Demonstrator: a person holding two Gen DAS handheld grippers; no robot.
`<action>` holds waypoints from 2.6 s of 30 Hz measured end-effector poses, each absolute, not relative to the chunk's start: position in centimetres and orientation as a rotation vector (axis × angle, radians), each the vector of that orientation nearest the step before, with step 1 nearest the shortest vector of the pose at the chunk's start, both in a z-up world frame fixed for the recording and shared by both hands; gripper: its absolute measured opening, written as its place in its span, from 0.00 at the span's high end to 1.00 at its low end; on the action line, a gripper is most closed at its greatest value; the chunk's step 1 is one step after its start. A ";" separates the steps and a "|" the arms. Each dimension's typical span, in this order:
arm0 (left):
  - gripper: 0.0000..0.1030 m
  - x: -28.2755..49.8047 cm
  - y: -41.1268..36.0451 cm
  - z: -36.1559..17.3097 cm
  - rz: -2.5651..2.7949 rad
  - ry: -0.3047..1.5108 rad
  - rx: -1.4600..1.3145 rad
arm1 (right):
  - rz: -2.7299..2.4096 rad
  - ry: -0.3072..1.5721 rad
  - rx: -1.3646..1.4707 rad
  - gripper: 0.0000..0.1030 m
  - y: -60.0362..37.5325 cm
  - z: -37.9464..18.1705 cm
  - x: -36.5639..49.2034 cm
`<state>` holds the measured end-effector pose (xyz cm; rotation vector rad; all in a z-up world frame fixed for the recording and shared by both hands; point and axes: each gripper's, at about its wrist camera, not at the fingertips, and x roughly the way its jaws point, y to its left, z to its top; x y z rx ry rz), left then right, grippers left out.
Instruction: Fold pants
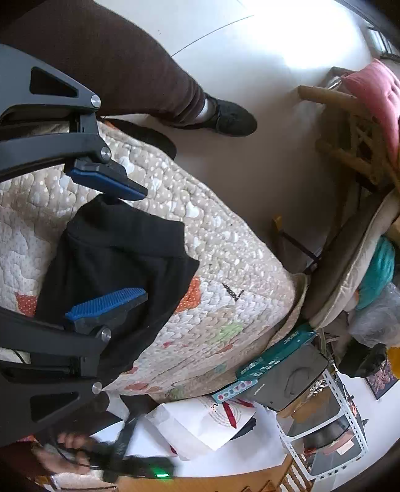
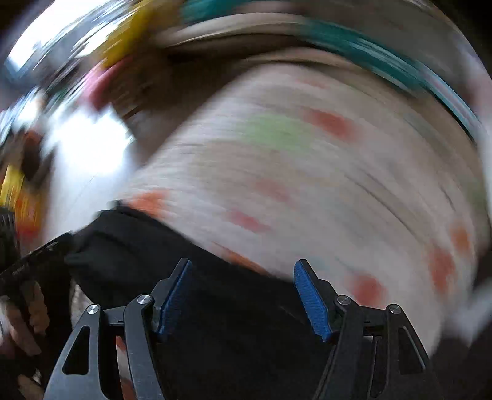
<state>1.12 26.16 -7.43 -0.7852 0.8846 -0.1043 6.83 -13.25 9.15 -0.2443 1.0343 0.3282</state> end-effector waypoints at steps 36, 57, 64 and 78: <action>0.43 1.1 25.0 -7.9 -0.056 0.930 -0.698 | -0.270 1.234 -0.241 0.79 -31.8 3.5 1.7; 0.43 1.0 24.8 -7.7 -0.018 0.920 -0.664 | 0.017 1.116 -0.237 0.39 -20.9 4.2 -2.4; 0.43 1.2 25.2 -8.2 -0.032 0.930 -0.702 | 0.012 1.258 -0.286 0.35 -20.5 -1.0 -4.5; 0.38 1.5 23.8 -8.5 -0.107 0.958 -0.723 | 0.647 1.099 -0.386 0.30 0.8 4.6 5.7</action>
